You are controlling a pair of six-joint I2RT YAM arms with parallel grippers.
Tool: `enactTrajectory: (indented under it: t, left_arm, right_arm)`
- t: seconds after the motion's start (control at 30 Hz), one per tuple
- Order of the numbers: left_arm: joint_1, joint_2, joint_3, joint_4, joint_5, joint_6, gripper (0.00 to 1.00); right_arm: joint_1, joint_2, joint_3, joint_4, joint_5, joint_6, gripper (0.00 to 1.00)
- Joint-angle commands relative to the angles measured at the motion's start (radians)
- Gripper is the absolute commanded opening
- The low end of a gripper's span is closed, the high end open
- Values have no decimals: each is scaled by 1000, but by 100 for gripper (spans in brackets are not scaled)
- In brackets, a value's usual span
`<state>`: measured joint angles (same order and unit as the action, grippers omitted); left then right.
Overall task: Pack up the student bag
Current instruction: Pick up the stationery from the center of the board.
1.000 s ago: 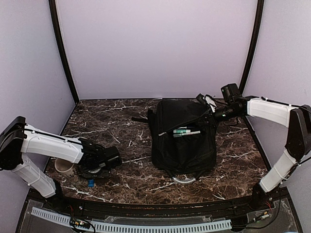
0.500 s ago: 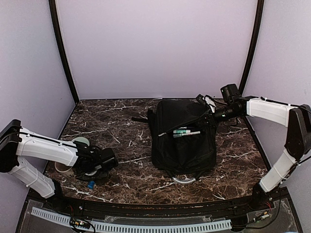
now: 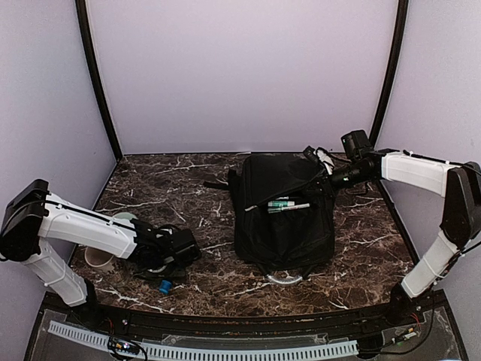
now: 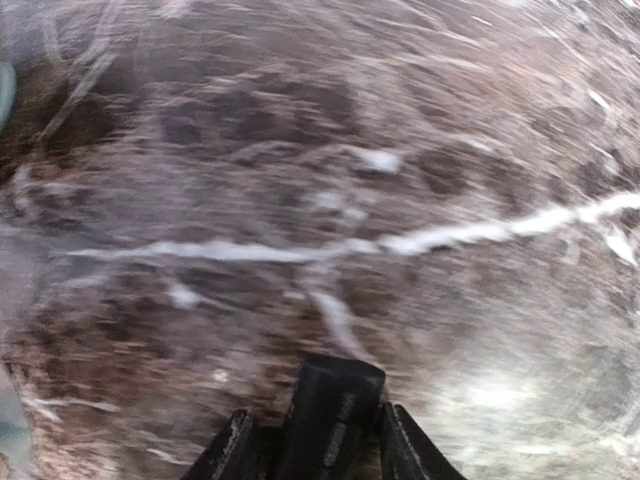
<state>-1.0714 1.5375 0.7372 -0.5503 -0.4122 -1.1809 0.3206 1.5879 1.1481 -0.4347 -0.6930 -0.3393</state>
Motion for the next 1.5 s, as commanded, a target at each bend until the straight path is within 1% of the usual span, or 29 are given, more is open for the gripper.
enactTrajectory:
  t: [0.0, 0.07, 0.13, 0.2, 0.3, 0.47, 0.6, 0.7, 0.83, 1.0, 1.2, 1.27, 1.4, 1.47]
  left_arm:
    - [-24, 64, -19, 15, 211, 90, 43]
    - [-31, 60, -33, 28, 258, 112, 47]
    - [-38, 58, -36, 0, 288, 118, 52]
    - [-48, 51, -36, -31, 303, 125, 53]
    - [-51, 29, -46, -52, 324, 124, 51]
    - [-51, 12, -42, -64, 328, 132, 45]
    - [-51, 43, -24, -67, 352, 137, 39]
    - [-51, 68, -1, -64, 353, 157, 31]
    - [-51, 102, 71, -74, 309, 181, 21]
    - [-75, 120, 195, -43, 269, 278, 15]
    - [-116, 107, 410, -53, 142, 398, 15]
    - [-120, 106, 459, 3, 133, 473, 15]
    - [-130, 87, 474, 243, 177, 695, 14]
    - [-130, 115, 517, 311, 172, 811, 13]
  right_arm:
    - [8, -2, 41, 22, -77, -1, 0]
    - [8, -2, 40, 23, -76, -1, 0]
    - [8, -2, 40, 24, -78, -1, 0]
    - [8, -2, 42, 25, -79, 0, 0]
    - [9, -2, 44, 22, -84, 0, 0]
    - [9, -2, 44, 22, -83, -1, 0]
    - [10, -2, 44, 22, -87, 0, 0]
    - [10, -2, 46, 21, -88, 0, 0]
    - [10, -2, 45, 20, -87, 0, 0]
    - [10, -2, 40, 25, -86, 1, 0]
    - [9, -2, 44, 21, -85, -1, 0]
    - [9, -3, 44, 22, -86, -1, 0]
    - [9, -9, 41, 23, -80, 0, 0]
    - [9, -12, 42, 22, -79, -1, 0]
